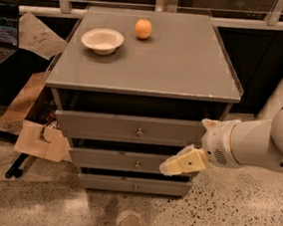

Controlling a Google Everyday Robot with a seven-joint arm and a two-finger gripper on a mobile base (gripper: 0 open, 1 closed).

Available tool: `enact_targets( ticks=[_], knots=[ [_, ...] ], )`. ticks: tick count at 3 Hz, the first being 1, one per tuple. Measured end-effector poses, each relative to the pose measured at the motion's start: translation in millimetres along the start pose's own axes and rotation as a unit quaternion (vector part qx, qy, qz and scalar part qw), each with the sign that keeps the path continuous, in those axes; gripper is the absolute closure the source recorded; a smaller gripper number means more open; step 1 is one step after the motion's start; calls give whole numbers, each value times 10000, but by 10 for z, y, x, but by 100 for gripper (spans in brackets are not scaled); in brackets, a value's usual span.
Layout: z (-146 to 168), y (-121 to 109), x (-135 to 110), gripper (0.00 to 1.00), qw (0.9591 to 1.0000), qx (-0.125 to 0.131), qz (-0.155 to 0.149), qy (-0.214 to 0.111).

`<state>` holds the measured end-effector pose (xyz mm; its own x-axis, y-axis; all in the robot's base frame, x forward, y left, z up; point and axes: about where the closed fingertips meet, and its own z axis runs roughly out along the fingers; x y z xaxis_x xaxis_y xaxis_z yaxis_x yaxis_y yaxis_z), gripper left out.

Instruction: Open top drawer

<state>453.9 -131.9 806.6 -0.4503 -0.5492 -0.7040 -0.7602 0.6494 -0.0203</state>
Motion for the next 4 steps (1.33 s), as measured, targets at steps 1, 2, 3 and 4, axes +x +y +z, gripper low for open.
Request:
enact_targets(
  ticks=[1,2,3,4],
  knots=[
    [365,-92,58,0,9994,93,254,-235],
    [711,-254,0,17,9978,188,453,-435],
    [750,-290,-14,48,9975,233,471,-476],
    [750,-290,-14,71,9975,233,471,-476]
  ],
)
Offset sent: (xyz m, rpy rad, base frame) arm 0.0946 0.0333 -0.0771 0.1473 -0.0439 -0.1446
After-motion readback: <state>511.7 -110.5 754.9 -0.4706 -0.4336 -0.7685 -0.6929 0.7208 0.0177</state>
